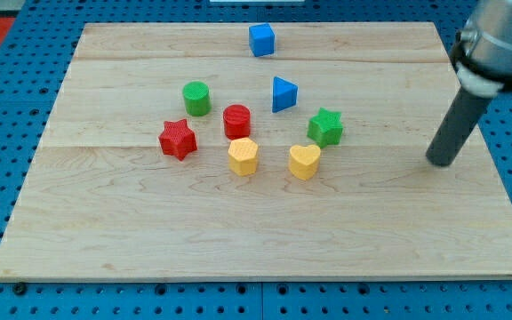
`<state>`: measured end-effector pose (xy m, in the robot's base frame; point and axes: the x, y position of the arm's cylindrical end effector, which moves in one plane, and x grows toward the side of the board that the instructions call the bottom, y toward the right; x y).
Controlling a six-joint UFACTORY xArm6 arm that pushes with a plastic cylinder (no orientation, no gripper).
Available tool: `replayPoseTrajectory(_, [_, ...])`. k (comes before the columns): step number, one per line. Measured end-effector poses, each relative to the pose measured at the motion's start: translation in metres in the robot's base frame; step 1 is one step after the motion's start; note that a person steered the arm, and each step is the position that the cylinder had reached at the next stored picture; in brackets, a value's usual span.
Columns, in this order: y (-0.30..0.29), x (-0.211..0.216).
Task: Push the blue cube towards down
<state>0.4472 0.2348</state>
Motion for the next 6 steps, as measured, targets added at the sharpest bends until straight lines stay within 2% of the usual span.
replayPoseTrajectory(1, [0.005,-0.071])
replayPoseTrajectory(4, [-0.110,-0.218])
replayPoseTrajectory(5, [-0.141,-0.255])
replayPoseTrajectory(6, [-0.199,-0.253])
